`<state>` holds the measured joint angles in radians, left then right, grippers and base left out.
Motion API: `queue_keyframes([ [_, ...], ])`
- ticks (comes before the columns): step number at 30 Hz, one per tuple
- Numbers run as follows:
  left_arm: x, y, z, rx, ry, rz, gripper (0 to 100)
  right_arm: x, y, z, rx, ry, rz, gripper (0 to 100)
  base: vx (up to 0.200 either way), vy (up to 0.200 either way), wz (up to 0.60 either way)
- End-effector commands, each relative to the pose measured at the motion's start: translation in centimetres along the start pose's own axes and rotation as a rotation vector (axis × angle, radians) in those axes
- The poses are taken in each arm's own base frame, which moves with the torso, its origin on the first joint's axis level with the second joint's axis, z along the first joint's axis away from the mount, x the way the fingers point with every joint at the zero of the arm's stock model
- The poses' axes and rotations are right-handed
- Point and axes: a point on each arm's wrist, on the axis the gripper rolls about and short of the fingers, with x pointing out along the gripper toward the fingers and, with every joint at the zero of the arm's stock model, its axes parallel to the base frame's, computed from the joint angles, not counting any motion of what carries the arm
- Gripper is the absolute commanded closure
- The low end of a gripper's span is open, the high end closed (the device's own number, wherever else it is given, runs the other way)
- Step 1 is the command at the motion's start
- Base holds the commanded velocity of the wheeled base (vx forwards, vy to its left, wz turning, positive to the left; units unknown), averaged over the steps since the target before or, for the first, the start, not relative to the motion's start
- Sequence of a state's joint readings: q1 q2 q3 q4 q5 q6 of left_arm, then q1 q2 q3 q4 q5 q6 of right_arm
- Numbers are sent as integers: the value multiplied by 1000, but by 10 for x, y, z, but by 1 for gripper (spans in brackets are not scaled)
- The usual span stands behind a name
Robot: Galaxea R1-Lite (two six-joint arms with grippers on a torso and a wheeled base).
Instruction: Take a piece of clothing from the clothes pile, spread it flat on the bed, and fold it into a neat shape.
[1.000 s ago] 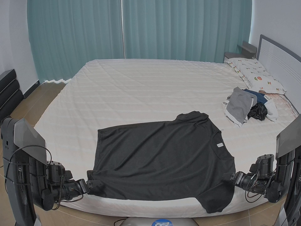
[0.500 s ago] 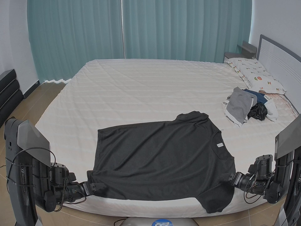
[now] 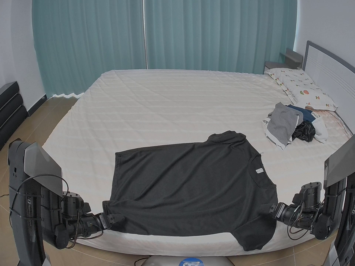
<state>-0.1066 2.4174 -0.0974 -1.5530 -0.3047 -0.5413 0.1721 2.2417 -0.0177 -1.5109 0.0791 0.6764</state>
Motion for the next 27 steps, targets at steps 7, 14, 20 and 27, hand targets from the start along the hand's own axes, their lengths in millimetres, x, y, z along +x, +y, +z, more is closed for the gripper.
queue_keyframes([
  [7, 2, -1, -1, 6, 0, -2, 100, -3, -1, -3, 4, 13, -9, 0, 0, 0, 0],
  [14, -2, 0, -2, -24, -4, 16, 100, -3, -3, -2, 12, 14, -16, 0, 0, 0, 0],
  [20, -14, 0, -8, -43, 18, 32, 100, -4, -3, 0, 17, -10, -26, 0, 0, 0, 0],
  [27, -31, -9, 9, -172, -72, -23, 100, -20, 0, 16, 14, -110, -26, 0, 0, 0, 0],
])
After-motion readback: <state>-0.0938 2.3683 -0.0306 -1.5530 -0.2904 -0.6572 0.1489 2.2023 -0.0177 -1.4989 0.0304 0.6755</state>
